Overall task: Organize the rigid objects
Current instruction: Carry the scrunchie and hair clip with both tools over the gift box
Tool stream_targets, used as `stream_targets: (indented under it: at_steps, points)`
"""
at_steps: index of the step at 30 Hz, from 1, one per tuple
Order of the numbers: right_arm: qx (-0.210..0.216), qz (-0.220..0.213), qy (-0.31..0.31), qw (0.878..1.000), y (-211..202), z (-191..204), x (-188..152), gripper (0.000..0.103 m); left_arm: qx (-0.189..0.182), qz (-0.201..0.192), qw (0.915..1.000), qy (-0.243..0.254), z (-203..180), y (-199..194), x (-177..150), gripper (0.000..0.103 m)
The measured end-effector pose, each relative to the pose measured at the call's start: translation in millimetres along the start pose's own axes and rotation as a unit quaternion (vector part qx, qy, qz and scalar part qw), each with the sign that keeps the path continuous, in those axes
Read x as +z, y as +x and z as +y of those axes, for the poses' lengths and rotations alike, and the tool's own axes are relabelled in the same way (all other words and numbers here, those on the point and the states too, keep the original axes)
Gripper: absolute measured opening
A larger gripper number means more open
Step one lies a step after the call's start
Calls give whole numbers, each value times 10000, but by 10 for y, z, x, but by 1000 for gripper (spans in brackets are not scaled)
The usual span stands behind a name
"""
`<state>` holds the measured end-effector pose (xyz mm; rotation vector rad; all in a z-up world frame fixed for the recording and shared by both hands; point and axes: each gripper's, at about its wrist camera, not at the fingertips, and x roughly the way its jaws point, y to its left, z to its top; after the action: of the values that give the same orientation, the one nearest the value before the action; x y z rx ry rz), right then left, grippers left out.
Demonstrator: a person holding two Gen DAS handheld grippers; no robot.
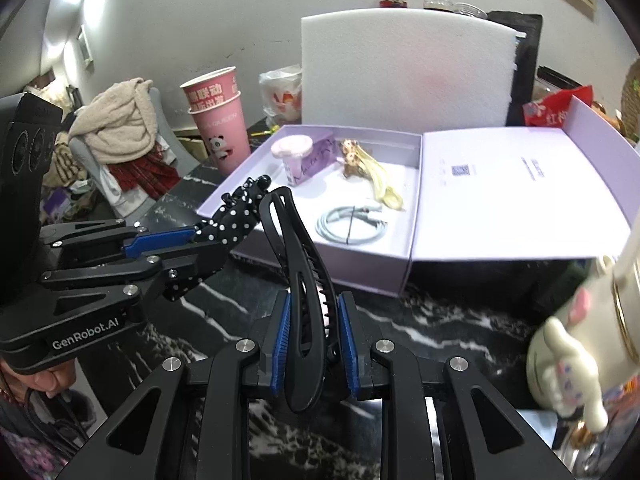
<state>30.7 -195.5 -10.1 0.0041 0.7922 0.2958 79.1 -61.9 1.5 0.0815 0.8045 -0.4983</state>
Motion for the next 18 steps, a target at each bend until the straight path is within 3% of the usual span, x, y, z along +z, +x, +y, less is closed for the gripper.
stream_targets:
  at_steps: [18]
  points:
    - [29,-105,-168,9998,165,-123,505,23,-64,-81,9996,261,30,261,457,18]
